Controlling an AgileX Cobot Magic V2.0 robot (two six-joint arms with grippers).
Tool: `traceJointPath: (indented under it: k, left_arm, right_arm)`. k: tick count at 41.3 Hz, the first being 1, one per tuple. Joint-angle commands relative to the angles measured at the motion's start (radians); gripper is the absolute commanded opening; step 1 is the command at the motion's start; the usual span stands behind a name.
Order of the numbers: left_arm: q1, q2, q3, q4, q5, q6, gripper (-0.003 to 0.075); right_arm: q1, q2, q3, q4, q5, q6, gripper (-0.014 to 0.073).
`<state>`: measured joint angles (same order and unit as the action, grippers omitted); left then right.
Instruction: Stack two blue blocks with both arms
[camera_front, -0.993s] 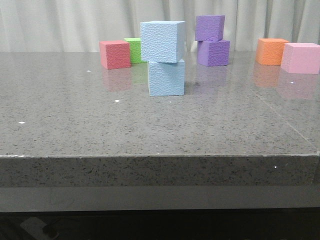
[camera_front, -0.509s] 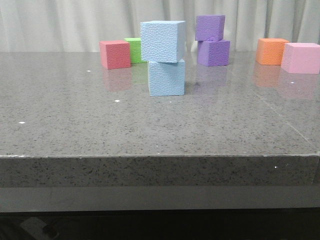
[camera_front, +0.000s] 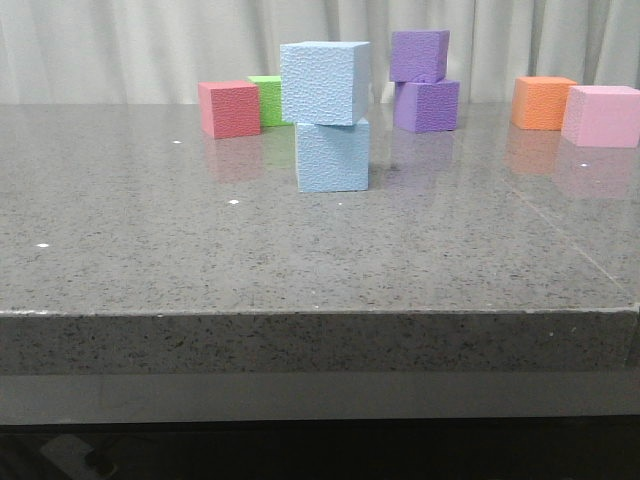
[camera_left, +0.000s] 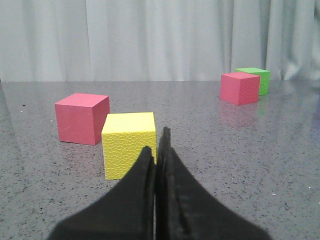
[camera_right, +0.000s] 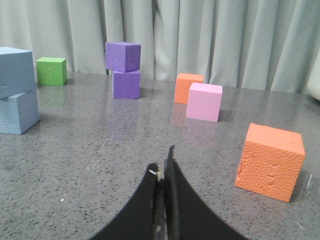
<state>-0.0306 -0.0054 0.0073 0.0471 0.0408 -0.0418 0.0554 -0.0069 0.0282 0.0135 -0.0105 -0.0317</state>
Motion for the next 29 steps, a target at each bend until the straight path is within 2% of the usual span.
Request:
traceJointPath:
  k: [1,29]
  left_arm:
    - [0.0,-0.016,0.002,-0.008,-0.088,-0.01,-0.002]
    - [0.0,-0.016,0.002,-0.008,-0.088,-0.01,-0.002]
  right_arm:
    - [-0.017,-0.023,-0.007,0.01,-0.111,-0.012,-0.0067]
    - [-0.019,-0.023,-0.007,0.018,-0.106,-0.012,-0.0067]
